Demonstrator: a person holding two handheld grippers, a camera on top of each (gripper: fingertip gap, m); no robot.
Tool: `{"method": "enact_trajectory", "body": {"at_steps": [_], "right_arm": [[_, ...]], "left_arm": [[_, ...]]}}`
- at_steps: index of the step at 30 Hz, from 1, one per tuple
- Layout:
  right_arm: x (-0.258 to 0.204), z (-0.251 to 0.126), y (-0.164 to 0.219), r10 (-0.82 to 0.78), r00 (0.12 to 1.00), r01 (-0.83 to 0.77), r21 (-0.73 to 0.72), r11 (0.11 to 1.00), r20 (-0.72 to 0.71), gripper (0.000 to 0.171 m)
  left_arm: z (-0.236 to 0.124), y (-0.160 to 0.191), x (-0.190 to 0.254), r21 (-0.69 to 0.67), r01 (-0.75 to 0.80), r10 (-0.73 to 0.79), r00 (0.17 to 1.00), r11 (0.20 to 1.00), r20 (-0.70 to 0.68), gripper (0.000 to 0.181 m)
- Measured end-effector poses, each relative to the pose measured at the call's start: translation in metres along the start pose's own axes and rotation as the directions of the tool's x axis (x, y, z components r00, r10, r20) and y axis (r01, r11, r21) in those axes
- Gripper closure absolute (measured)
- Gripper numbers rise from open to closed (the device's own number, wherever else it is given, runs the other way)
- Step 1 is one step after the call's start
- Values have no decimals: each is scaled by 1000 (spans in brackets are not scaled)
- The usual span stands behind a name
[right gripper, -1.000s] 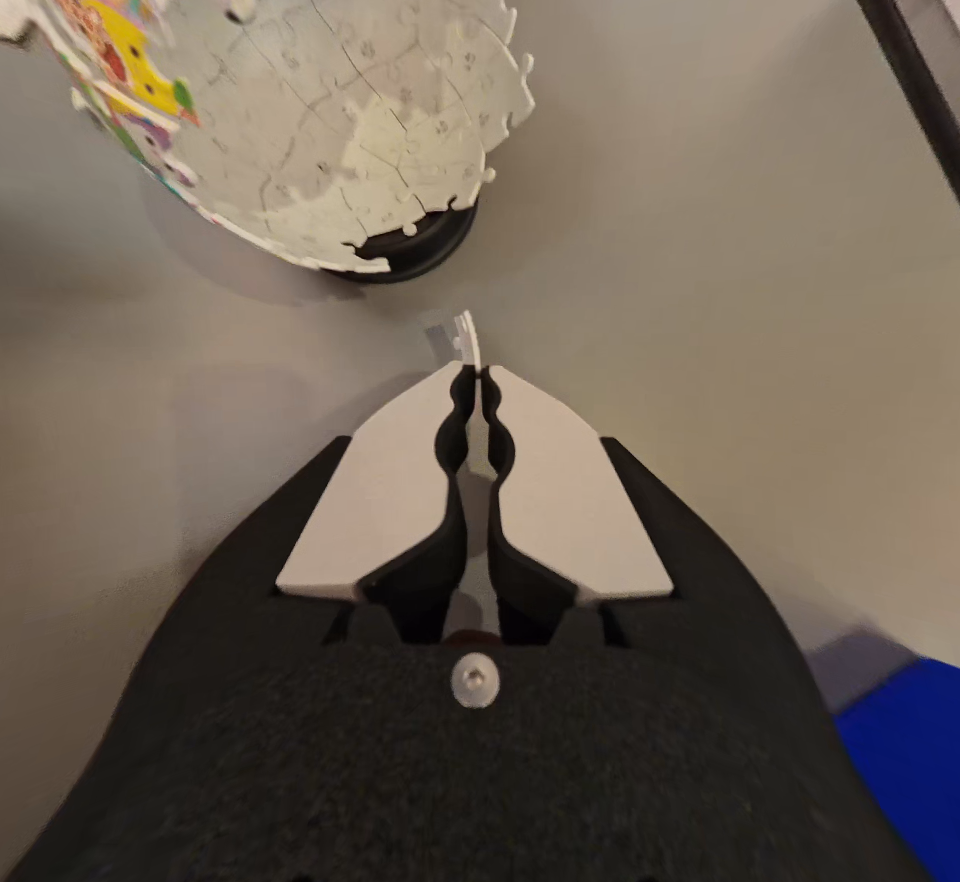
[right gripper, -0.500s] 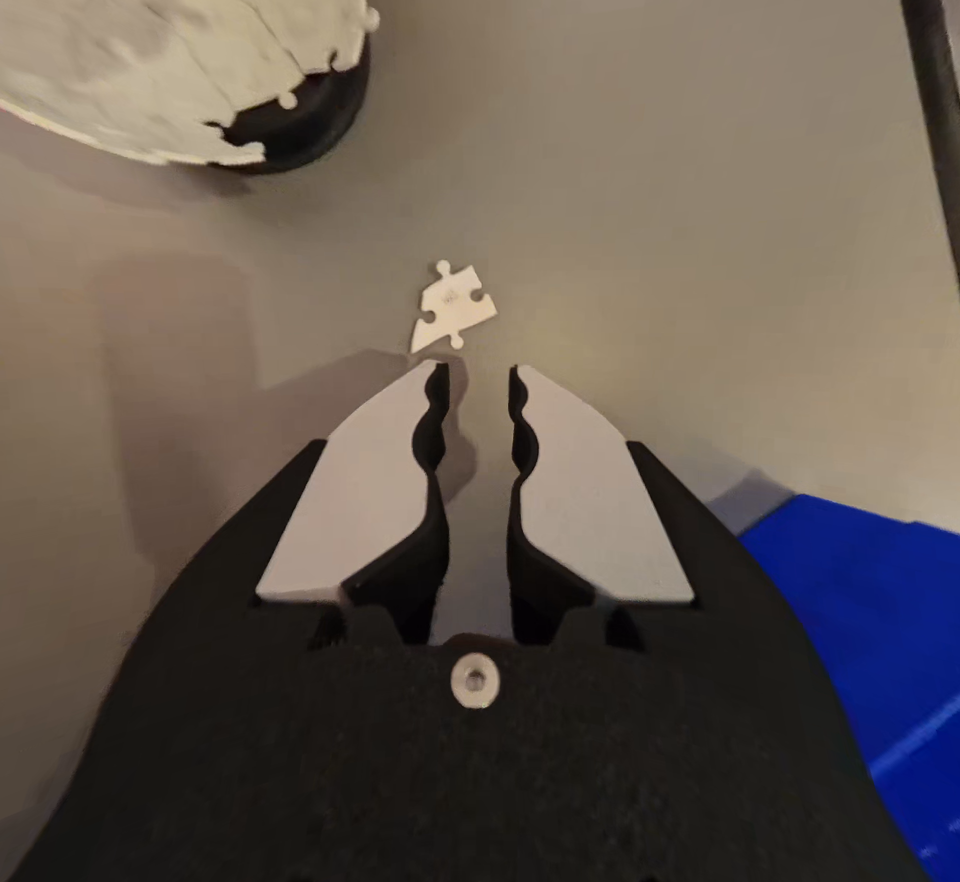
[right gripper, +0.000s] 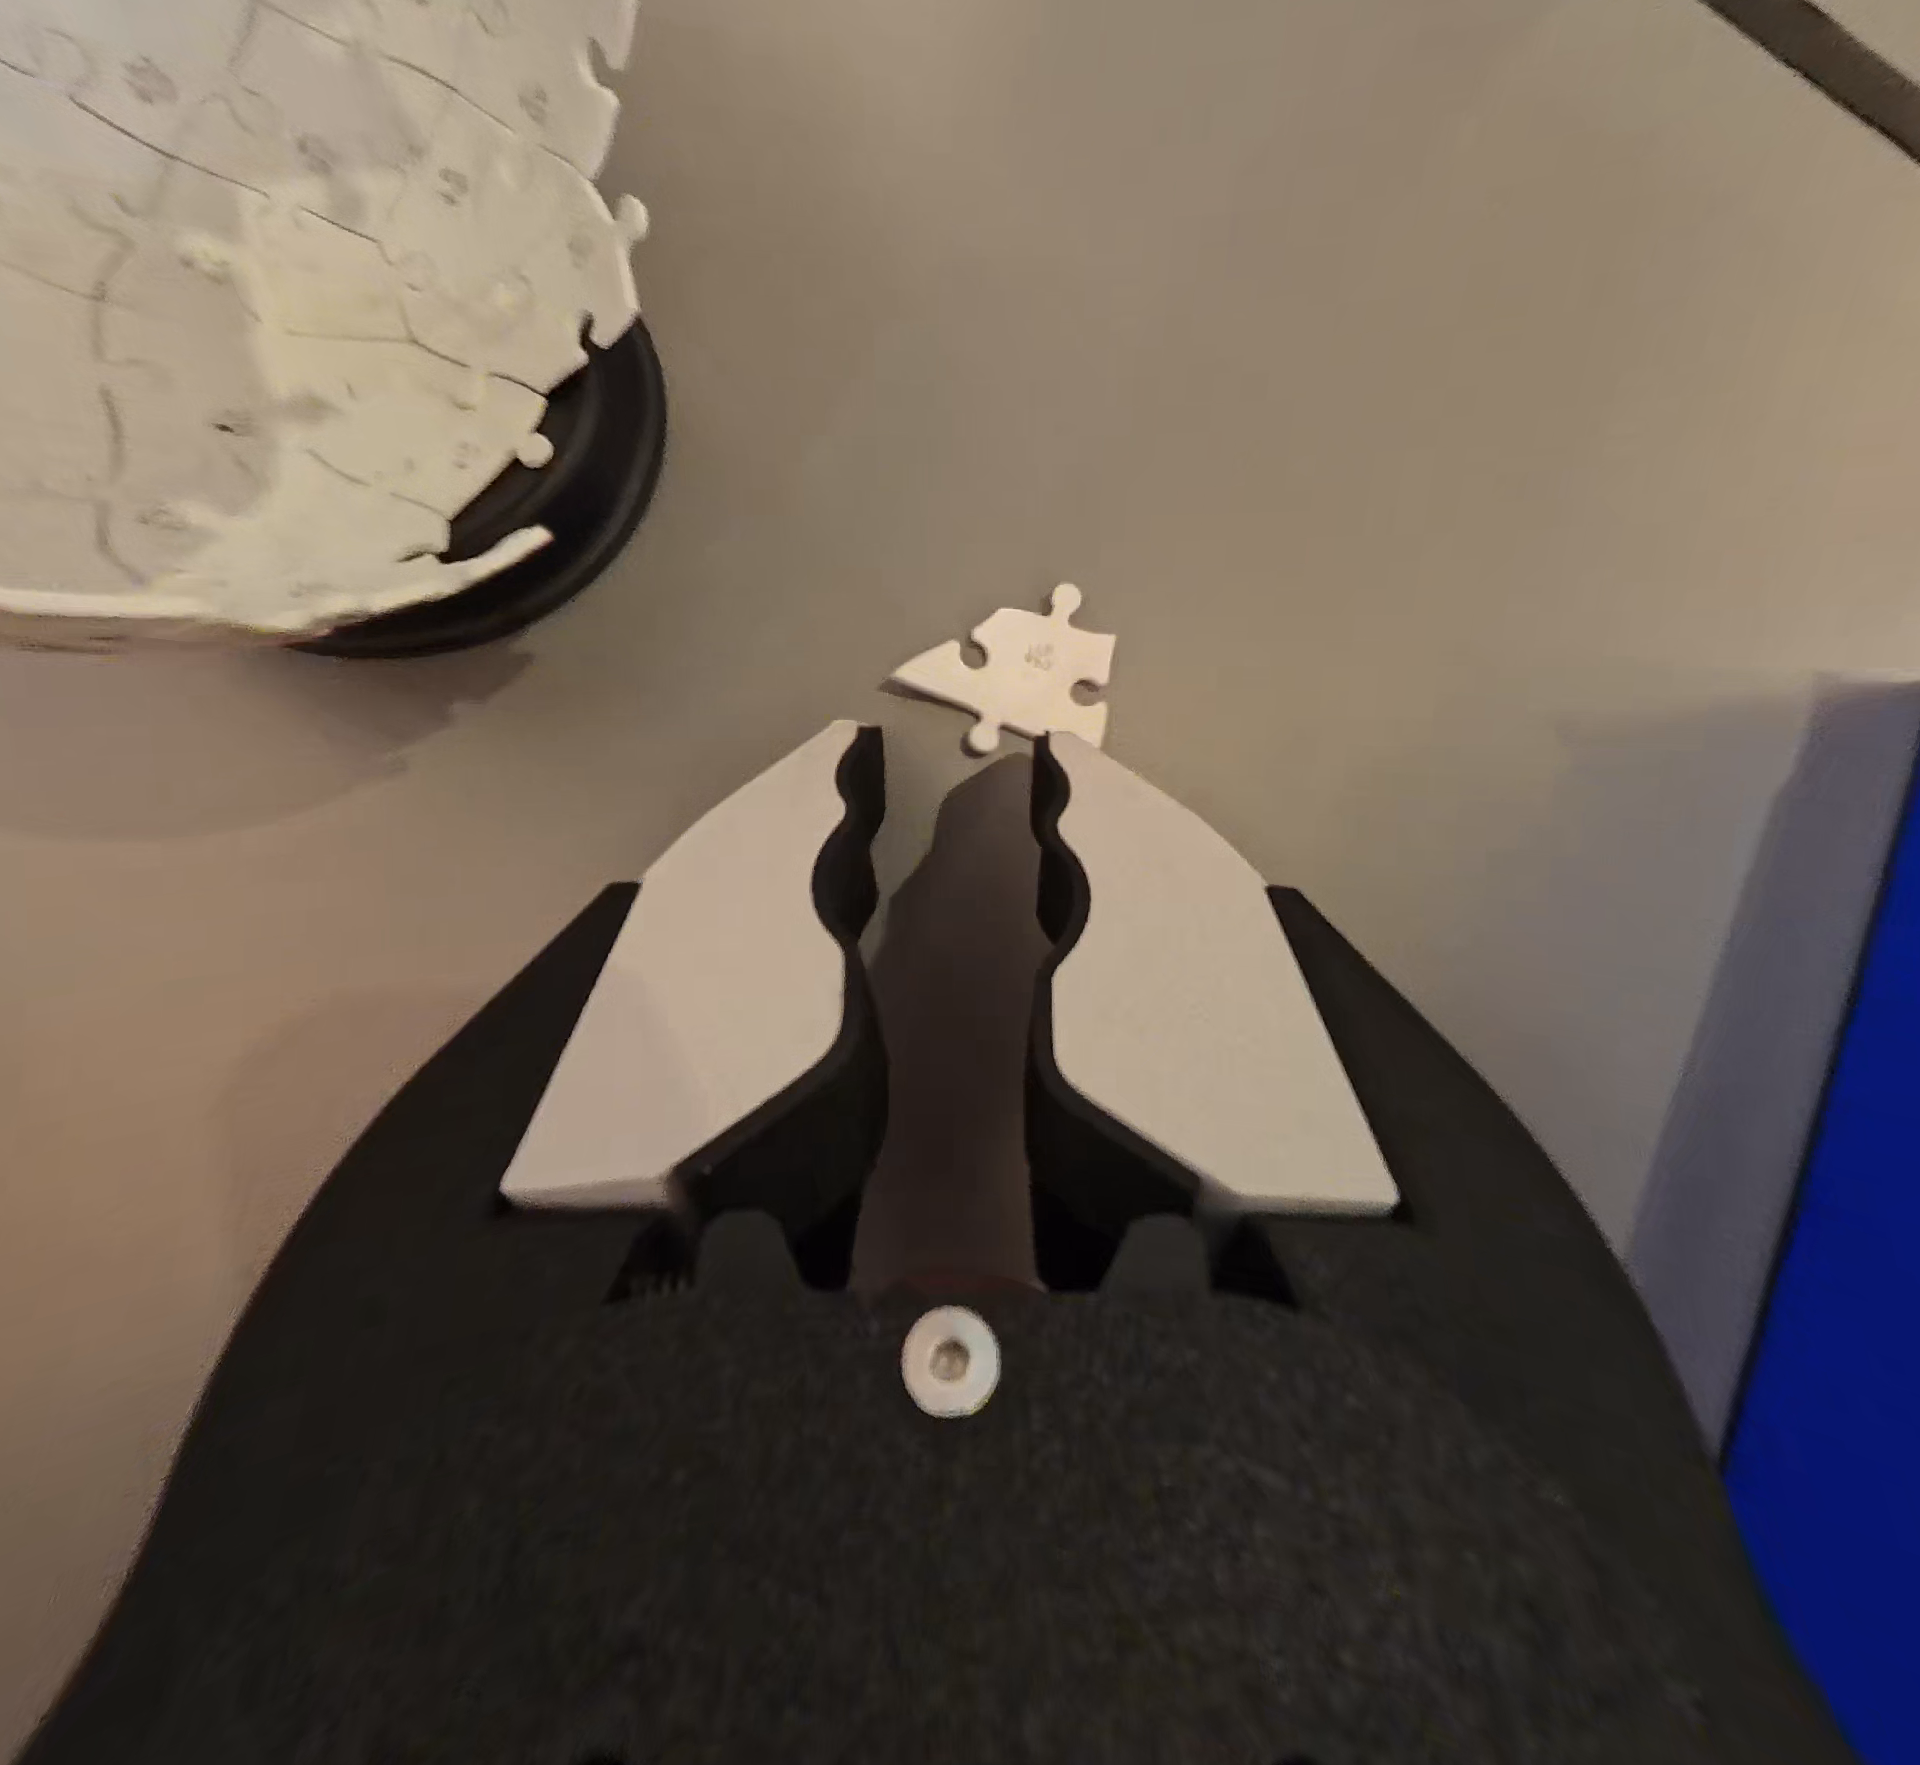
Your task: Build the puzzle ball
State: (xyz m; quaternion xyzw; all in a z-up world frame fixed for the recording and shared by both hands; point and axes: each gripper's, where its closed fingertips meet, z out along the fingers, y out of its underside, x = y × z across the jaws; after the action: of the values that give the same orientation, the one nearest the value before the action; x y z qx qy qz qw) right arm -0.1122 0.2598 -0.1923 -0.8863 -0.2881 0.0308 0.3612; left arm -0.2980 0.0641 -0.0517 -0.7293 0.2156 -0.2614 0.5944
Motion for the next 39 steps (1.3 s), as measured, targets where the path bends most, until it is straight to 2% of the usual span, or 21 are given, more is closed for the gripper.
{"method": "enact_trajectory", "body": {"at_steps": [4, 6, 11, 16, 20, 22, 24, 29, 32, 34, 36, 39], "right_arm": [[-4, -2, 0, 21, 996, -21, 3, 1000, 87, 145], [-5, -5, -5, 10, 995, -13, 27, 1000, 99, 146], [1, 4, -3, 26, 990, -24, -22, 999, 137, 142], [16, 4, -10, 6, 991, -4, -11, 1000, 131, 134], [18, 3, 3, -48, 988, 54, -35, 998, 147, 142], [21, 4, 3, -29, 986, 31, -5, 1000, 163, 150], [21, 4, 2, -17, 982, 18, -2, 1000, 186, 150], [19, 0, 0, -72, 977, 76, -8, 997, 202, 144], [25, -17, -16, -174, 960, 172, 28, 985, 220, 144], [25, -26, -17, -337, 898, 356, -17, 934, 284, 142], [42, -28, -16, -530, 805, 566, -75, 821, 268, 145], [46, -26, -16, -696, 623, 764, -87, 640, 356, 141]], "left_arm": [[-7, -2, -9, 13, 11, -11, 1000, 1000, 19, 122], [-8, -1, -14, 17, 26, -26, 999, 1000, 27, 122], [-10, -1, -19, 23, 44, -45, 998, 999, 40, 122], [-9, 1, -19, 9, 31, -31, 998, 999, 53, 122], [-7, 3, -19, -3, 36, -35, 998, 999, 59, 122], [-5, 5, -20, -8, 42, -41, 997, 999, 61, 122], [-4, 7, -20, -14, 45, -45, 997, 999, 63, 122], [-2, 7, -18, -19, 42, -41, 996, 999, 75, 123], [-2, 7, -18, -21, 45, -43, 996, 999, 82, 123], [-1, 7, -18, -22, 48, -46, 996, 999, 82, 123], [-1, 6, -17, -23, 45, -42, 996, 999, 81, 123], [-2, 6, -15, -31, 24, -21, 996, 999, 88, 123]]}}
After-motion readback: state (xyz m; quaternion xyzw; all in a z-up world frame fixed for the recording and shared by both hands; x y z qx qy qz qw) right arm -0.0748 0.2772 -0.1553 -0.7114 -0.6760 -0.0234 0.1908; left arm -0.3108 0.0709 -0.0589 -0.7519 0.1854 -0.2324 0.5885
